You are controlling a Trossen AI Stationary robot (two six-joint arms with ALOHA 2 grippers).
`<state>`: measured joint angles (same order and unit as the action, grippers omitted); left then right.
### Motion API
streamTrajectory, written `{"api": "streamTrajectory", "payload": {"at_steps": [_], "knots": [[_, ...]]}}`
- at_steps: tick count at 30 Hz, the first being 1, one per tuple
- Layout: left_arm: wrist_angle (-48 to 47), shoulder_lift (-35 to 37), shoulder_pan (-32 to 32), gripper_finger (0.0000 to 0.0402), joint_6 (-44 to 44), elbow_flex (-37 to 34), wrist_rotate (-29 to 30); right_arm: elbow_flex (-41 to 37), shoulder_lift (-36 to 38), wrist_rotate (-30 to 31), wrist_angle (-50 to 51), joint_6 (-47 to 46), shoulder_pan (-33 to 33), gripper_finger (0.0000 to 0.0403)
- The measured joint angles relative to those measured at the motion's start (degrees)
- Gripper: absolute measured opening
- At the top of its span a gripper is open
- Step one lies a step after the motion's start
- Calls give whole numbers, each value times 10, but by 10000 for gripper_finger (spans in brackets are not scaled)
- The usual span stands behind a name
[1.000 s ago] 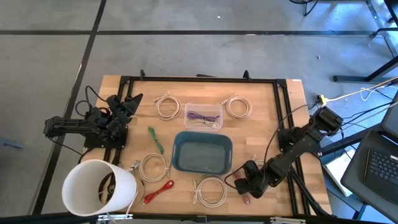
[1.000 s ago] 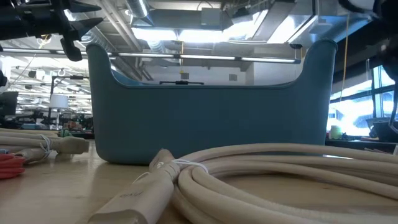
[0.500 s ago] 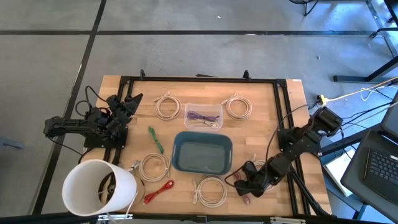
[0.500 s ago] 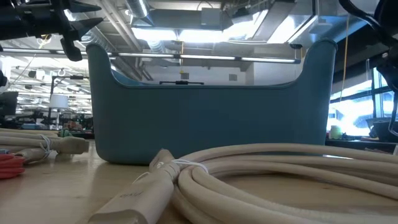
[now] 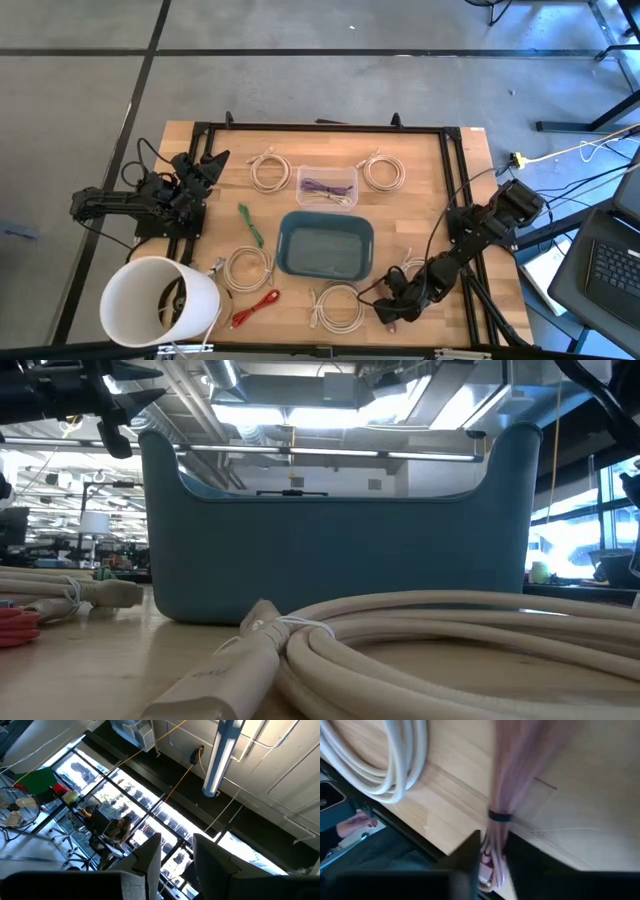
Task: Pick & Place USB Port
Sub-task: Put the pink charger cable into the transparent bin
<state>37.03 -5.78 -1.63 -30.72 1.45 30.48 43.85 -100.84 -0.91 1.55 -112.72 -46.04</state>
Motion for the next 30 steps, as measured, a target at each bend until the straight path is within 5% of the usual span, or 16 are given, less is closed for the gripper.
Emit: {"api": "streamTrajectory", "payload": {"at_steps": [3, 12, 24, 30], "knots": [[0, 0, 0, 104, 0, 0, 0, 0, 0, 8, 0, -7, 0, 18], [0, 0, 0, 104, 0, 0, 0, 59, -8, 213, 93, -55, -1, 10], [0, 0, 0, 104, 0, 0, 0, 321, -6, 209, 584, -89, -1, 10], [0, 0, 0, 104, 0, 0, 0, 432, -3, 292, 893, -85, 23, 10]]}}
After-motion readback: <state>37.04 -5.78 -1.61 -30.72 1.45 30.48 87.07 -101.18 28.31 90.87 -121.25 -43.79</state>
